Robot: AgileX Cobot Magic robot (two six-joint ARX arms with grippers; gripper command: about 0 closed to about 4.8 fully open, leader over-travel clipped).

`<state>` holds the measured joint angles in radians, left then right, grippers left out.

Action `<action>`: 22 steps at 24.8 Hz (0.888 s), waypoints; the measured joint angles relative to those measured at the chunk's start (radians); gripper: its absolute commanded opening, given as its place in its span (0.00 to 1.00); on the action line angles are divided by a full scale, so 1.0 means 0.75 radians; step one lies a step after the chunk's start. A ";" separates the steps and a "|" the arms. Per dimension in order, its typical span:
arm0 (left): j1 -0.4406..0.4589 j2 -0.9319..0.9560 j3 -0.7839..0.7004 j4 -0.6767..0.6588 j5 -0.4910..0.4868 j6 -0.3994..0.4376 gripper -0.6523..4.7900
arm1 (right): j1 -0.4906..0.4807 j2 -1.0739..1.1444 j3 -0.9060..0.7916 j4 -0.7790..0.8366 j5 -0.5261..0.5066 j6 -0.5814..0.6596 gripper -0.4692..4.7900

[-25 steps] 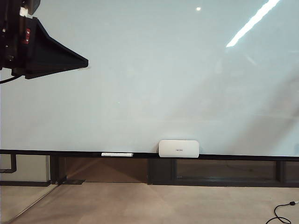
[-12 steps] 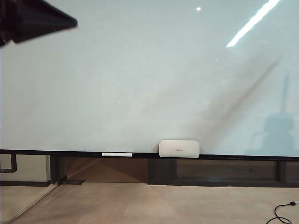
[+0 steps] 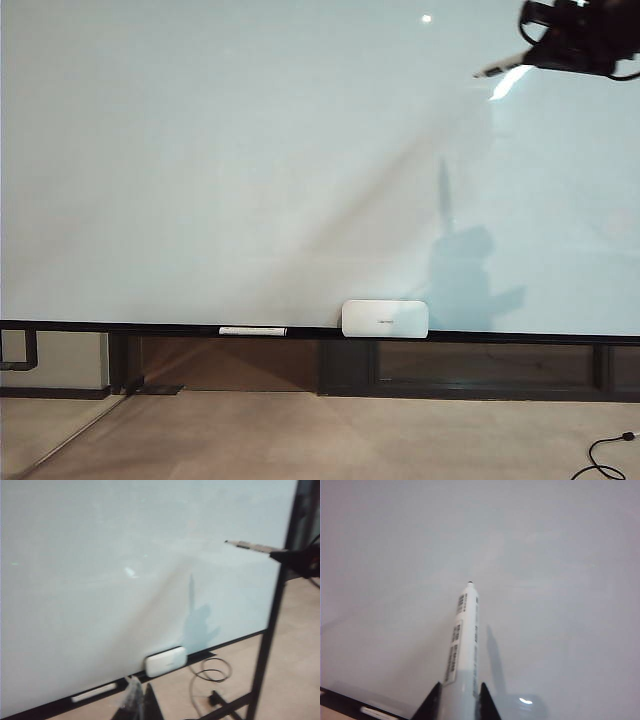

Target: Reach to the right to find the marker pen, pick it up, and write the number 11 on the whiteboard.

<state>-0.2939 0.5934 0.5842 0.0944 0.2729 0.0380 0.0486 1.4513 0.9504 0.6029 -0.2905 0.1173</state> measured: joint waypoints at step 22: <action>0.004 0.011 0.267 -0.222 -0.275 0.219 0.11 | 0.291 0.331 0.746 -0.314 0.084 0.043 0.09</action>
<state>-0.2913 0.6014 0.7841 -0.0719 0.0666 0.2020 0.2668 1.6993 1.5097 0.3676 -0.2276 0.1497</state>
